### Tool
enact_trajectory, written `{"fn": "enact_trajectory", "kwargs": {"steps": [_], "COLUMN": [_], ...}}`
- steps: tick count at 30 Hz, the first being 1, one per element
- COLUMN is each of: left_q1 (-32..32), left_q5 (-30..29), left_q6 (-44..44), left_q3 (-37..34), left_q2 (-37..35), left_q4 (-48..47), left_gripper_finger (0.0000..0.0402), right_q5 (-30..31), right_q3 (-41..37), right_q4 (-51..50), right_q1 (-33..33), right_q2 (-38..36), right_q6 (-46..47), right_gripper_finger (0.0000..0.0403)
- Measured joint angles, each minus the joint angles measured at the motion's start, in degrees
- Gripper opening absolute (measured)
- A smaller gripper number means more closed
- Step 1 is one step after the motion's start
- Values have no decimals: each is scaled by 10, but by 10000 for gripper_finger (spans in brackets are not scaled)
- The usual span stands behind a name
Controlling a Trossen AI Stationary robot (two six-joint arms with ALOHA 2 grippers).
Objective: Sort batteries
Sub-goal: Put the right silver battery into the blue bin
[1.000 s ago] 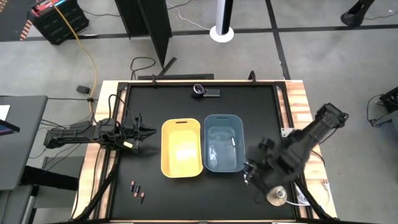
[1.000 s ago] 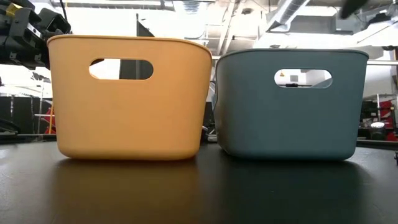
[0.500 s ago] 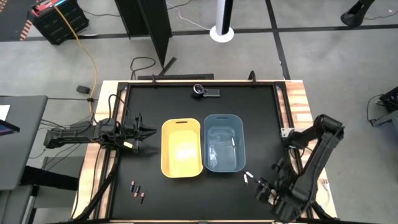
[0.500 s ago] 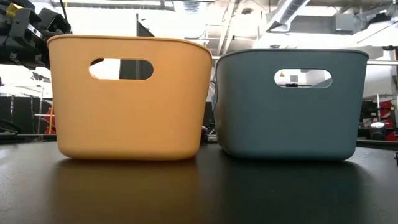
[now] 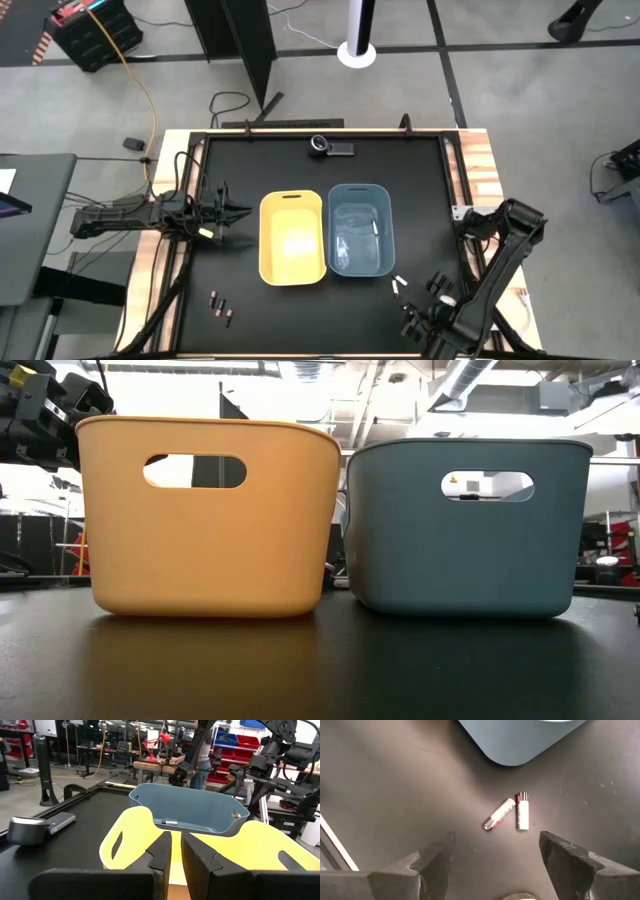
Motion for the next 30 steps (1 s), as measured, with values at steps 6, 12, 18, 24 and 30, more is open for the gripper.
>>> {"fn": "enact_trajectory", "kwargs": {"steps": [6, 12, 18, 24, 30], "left_q1": [0, 0, 0, 0, 0], "left_q5": [0, -2, -2, -2, -1], "left_q6": [6, 6, 6, 5, 5], "left_q3": [0, 0, 0, 0, 0], "left_q2": [0, 0, 0, 0, 0], "left_q4": [4, 8, 10, 12, 12], "left_gripper_finger": [39, 39, 39, 39, 39], "right_q5": [-28, -43, -51, -75, -83], "right_q3": [-40, -100, -156, -226, -278], "right_q4": [23, 96, 133, 194, 231], "right_q1": [-2, -20, -50, -77, -97], "right_q2": [-1, -1, -23, -71, -102], "right_q6": [0, -39, -101, -158, -189], "right_gripper_finger": [301, 301, 301, 301, 301]}}
